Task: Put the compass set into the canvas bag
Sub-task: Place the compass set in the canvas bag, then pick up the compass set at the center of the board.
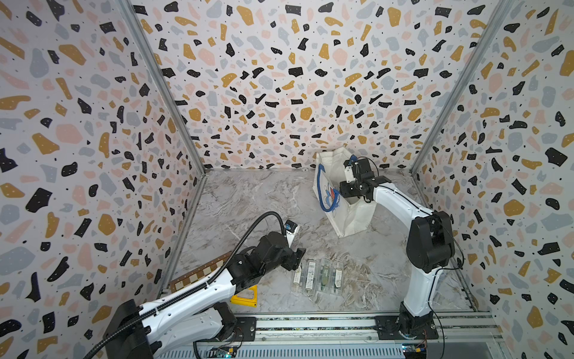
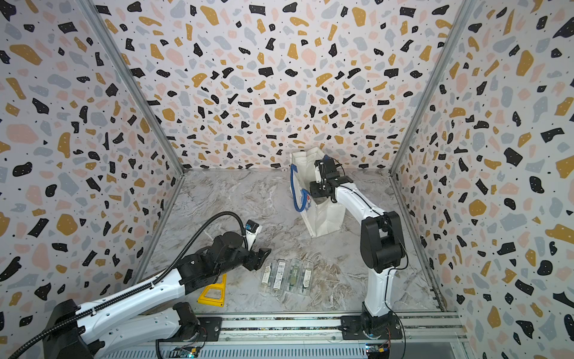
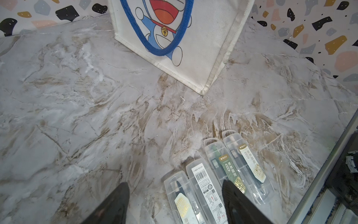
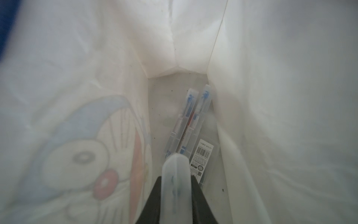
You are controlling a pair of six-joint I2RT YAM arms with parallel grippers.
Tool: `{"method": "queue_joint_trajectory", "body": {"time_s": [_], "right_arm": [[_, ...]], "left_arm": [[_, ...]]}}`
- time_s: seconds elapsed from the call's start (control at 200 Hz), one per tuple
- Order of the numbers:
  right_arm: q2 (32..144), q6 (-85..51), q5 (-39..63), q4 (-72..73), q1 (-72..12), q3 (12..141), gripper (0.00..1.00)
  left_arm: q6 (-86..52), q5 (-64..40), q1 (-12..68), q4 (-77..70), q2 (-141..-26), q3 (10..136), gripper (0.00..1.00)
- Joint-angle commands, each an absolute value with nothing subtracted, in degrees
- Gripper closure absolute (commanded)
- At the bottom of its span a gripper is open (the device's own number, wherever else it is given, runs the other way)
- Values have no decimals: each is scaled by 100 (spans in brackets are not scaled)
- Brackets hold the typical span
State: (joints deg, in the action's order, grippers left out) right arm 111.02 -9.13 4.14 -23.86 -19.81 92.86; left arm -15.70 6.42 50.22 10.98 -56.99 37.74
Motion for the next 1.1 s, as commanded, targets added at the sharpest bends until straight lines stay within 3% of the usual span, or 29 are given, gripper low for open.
{"method": "queue_joint_trajectory", "body": {"time_s": [0.0,0.32,0.446,0.696,0.906,1.096], "right_arm": [[11019,-889,525,-2483,-1951,9419,100],[11021,-904,563,-2519,-1951,9530,54],[10890,-910,544,-2599,-1951,9794,44],[9813,-926,392,-2394,-2204,9898,37],[8180,-714,378,-445,-3094,7713,31],[7669,-614,435,802,-4108,6108,31]], "left_arm": [[-1577,572,5014,1007,-5754,3856,24],[-1728,729,5014,1205,-5888,3885,24],[-1729,764,5018,1218,-5927,3907,23],[-1833,893,5015,1812,-6056,4102,22],[-2256,715,5017,2708,-6253,4320,23],[-2867,91,5061,3071,-6660,4358,24]]}}
